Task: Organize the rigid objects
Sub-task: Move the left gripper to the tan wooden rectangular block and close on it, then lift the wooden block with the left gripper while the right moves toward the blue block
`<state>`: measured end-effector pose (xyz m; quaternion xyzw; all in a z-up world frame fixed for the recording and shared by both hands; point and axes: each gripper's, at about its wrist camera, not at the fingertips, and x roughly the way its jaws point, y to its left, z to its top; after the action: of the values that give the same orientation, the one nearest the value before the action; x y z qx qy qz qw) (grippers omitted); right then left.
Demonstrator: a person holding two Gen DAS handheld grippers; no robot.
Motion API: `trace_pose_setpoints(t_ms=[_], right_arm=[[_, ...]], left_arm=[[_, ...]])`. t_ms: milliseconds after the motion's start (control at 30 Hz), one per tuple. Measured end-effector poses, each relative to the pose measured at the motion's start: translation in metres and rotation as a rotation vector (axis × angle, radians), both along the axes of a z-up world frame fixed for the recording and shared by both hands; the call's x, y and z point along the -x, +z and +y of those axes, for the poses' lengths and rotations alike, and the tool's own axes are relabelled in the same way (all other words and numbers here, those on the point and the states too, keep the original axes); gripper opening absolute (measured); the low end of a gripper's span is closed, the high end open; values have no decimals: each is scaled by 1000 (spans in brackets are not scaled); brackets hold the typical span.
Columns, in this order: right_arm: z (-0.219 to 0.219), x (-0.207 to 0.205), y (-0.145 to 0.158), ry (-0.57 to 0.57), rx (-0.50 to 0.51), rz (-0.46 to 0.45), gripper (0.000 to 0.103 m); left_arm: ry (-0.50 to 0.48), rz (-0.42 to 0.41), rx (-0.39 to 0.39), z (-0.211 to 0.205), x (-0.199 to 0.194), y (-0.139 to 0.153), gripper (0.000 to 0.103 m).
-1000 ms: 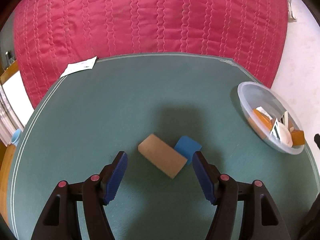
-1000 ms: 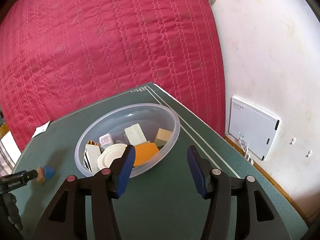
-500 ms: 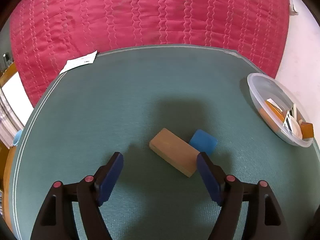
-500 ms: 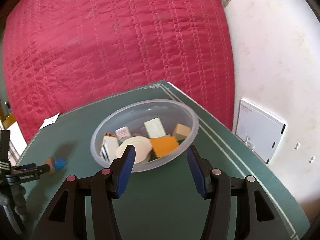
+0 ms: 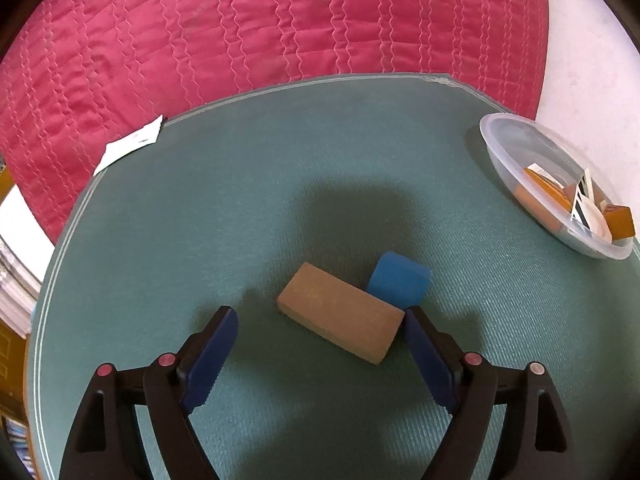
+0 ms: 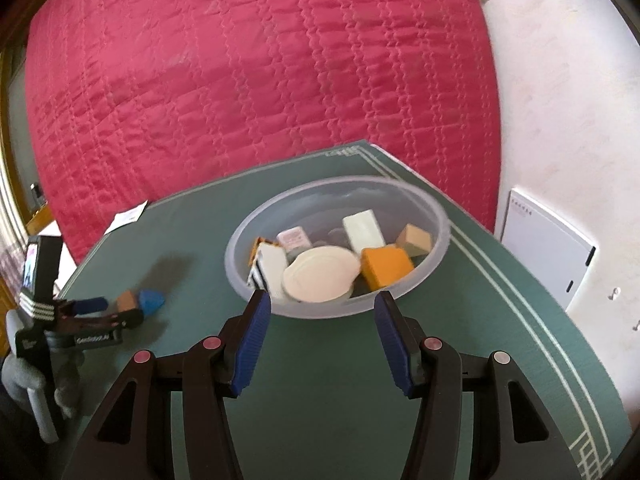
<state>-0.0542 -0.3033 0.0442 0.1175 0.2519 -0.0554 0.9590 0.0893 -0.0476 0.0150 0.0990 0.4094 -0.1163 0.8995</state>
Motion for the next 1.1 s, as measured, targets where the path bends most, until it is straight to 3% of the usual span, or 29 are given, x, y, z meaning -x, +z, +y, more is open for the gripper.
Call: trace_pose_setpoints(t_ms=[100,267,333,433,700,1100], right_arm=[[8,-3,0,46,-16,18,55],[30,-10,-2,154,-16,57,55],[42,-13,-4,205,-16,77,55],[57,-20,-8,266,-32,109,55],[85,-48,-14,360,-65,194,55],[108,-60,-26,383,-52,237,55]], left_arm=[[-15,12,24,2,0,0,83],[-66,-3,28,-3,6,1,57],[-65,-9,29,-3,9,2,42],[-36,-2,53,5,9,3,37],[21,4,116,29,10,7,34],[135,3,157,59,4,8,34]])
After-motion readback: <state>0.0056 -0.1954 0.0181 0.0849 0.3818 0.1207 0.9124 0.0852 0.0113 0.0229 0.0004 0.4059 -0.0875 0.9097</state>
